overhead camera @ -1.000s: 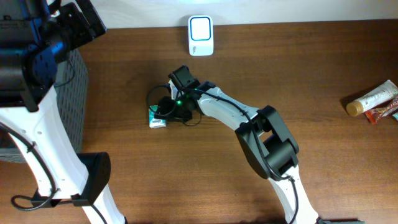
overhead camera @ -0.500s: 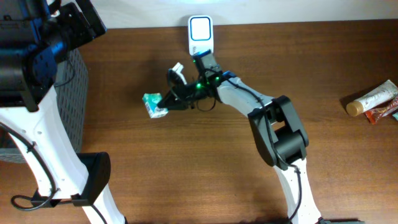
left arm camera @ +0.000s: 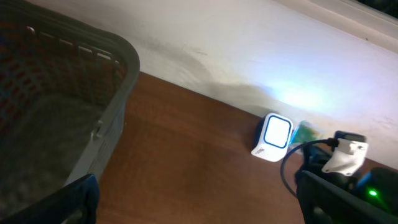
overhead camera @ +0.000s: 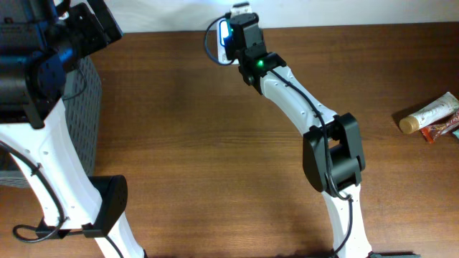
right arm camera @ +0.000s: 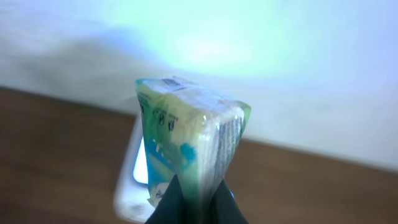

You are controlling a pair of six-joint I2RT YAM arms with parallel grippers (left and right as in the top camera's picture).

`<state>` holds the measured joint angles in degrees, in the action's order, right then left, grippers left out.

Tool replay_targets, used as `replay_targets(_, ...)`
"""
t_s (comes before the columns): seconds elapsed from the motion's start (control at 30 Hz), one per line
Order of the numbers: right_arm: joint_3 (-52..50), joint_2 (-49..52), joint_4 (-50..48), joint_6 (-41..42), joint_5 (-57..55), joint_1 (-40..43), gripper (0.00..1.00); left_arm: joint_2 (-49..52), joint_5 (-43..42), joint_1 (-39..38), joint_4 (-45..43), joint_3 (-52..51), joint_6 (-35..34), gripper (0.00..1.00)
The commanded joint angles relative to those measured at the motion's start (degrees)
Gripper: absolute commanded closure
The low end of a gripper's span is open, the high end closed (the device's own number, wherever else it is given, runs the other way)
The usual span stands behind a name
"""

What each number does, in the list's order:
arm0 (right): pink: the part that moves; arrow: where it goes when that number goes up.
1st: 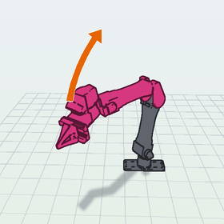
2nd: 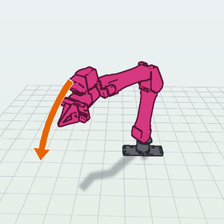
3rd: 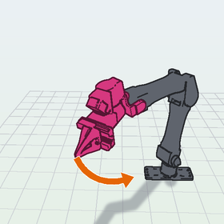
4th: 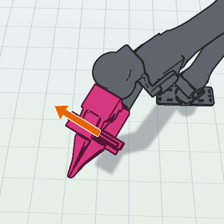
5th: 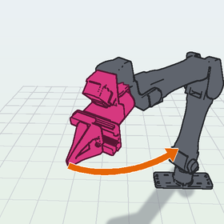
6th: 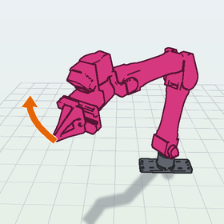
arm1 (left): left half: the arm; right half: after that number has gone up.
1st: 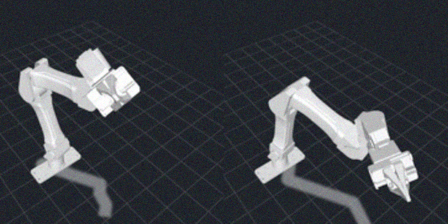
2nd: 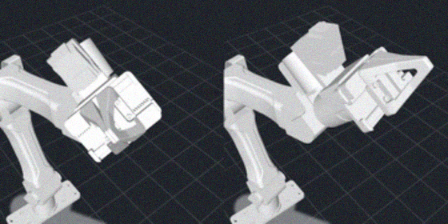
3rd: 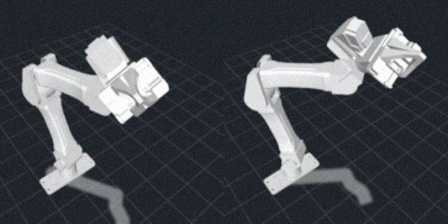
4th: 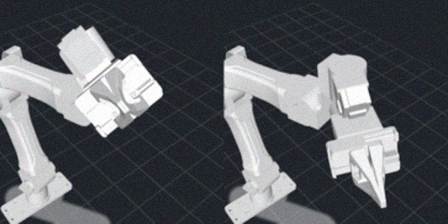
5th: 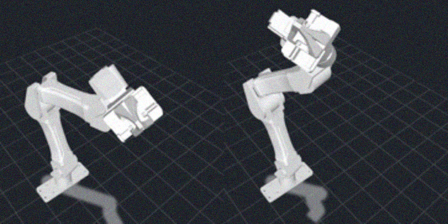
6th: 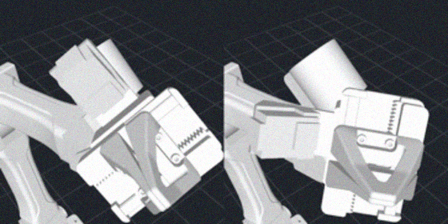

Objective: Scan the item barcode
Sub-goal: 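Grasp the teal box with the right gripper and hold it at the scanner, then carry the teal box right and set it on the item pile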

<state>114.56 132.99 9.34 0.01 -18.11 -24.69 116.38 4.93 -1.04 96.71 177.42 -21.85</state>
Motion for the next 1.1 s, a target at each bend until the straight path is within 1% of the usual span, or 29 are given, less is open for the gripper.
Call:
replay_targets(0.0, 0.8, -0.3, -2.8, -14.4, -9.7, 0.4, 0.96, -0.2, 0.0, 0.1, 0.0, 0.0, 0.9, 0.01)
replay_targets(0.13, 0.8, 2.1, -1.2, -13.2, -5.4, 0.9, 0.96, -0.2, 0.0, 0.1, 0.0, 0.0, 0.9, 0.01)
replay_targets(0.17, 0.9, 2.0, -1.0, -9.9, -6.8, 0.8, 0.96, -0.2, 0.0, 0.1, 0.0, 0.0, 0.9, 0.01)
replay_targets(0.23, 0.9, -0.2, -0.6, -3.3, -15.0, 1.5, 0.96, -0.2, 0.0, 0.1, 0.0, 0.0, 0.9, 0.01)
replay_targets(0.3, 0.9, -4.0, 4.0, -0.4, -17.3, 5.2, 0.96, -0.2, 0.0, 0.1, 0.0, 0.0, 0.9, 0.01)
replay_targets(0.33, 0.9, -5.8, 8.0, 1.9, -17.4, 8.0, 0.96, -0.2, 0.0, 0.1, 0.0, 0.0, 0.9, 0.01)
replay_targets(0.4, 0.9, -9.1, 18.5, 8.4, -17.7, 16.2, 0.96, -0.2, 0.0, 0.1, 0.0, 0.0, 0.9, 0.01)
replay_targets(0.47, 0.9, -10.5, 28.1, 10.0, -17.7, 25.4, 0.96, -0.2, 0.0, 0.1, 0.0, 0.0, 0.9, 0.01)
replay_targets(0.5, 0.8, -10.4, 34.6, 10.0, -17.7, 31.8, 0.96, -0.2, 0.0, 0.1, 0.0, 0.0, 0.9, 0.01)
replay_targets(0.6, 0.3, -8.5, 42.4, 11.2, -15.3, 42.3, 0.96, -0.2, 0.0, 0.1, 0.0, 0.0, 0.9, 0.01)
replay_targets(0.63, -0.2, -7.8, 43.3, 11.2, -12.8, 45.8, 0.96, -0.2, 0.0, 0.1, 0.0, 0.0, 0.9, 0.01)
replay_targets(0.73, -0.2, -6.1, 44.5, 11.2, -6.0, 51.3, 0.95, -0.2, 0.0, 0.1, 0.0, 0.0, 0.9, 0.01)
replay_targets(0.8, -0.2, -5.9, 44.5, 11.2, -4.6, 54.0, 0.76, -0.2, 0.0, 0.1, 0.0, 0.0, 0.9, 0.01)
replay_targets(0.87, -0.2, -5.9, 45.7, 11.3, -5.0, 55.2, 0.71, -0.2, 0.0, 0.1, 0.0, 0.0, 0.9, 0.01)
replay_targets(0.9, -0.2, -5.9, 46.5, 11.3, -5.0, 56.0, 0.70, -0.2, 0.0, 0.1, 0.0, 0.0, 0.9, 0.01)
replay_targets(0.97, -0.1, -6.9, 48.2, 13.2, -5.0, 57.7, 0.62, -0.2, 0.0, 0.1, 0.0, 0.0, 0.9, 0.01)
replay_targets(1.03, -0.1, -9.5, 49.9, 14.0, -5.0, 58.9, 0.59, -0.2, 0.0, 0.1, 0.0, 0.0, 0.9, 0.01)
replay_targets(1.07, -0.1, -11.3, 50.6, 14.0, -5.0, 58.8, 0.54, -0.2, 0.0, 0.1, 0.0, 0.0, 0.9, 0.01)
